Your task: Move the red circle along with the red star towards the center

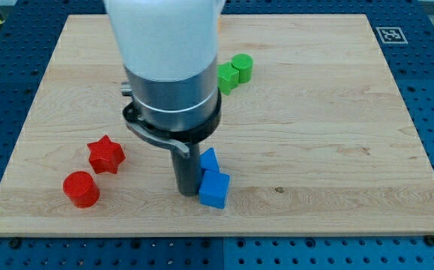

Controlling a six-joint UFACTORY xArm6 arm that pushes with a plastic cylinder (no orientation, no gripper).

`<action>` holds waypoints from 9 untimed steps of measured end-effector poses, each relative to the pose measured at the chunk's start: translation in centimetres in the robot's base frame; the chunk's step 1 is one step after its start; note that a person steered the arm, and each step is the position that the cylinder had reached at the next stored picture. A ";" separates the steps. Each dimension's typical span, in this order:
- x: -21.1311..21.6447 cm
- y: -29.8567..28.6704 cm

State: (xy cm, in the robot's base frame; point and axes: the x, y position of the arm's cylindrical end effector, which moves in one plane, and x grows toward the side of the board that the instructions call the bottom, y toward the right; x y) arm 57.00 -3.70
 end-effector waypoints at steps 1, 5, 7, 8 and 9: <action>0.1 -1.0; 1.6 -8.3; 2.2 -8.3; 4.0 -8.4; 4.8 -9.4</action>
State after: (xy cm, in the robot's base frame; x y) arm 61.78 -13.11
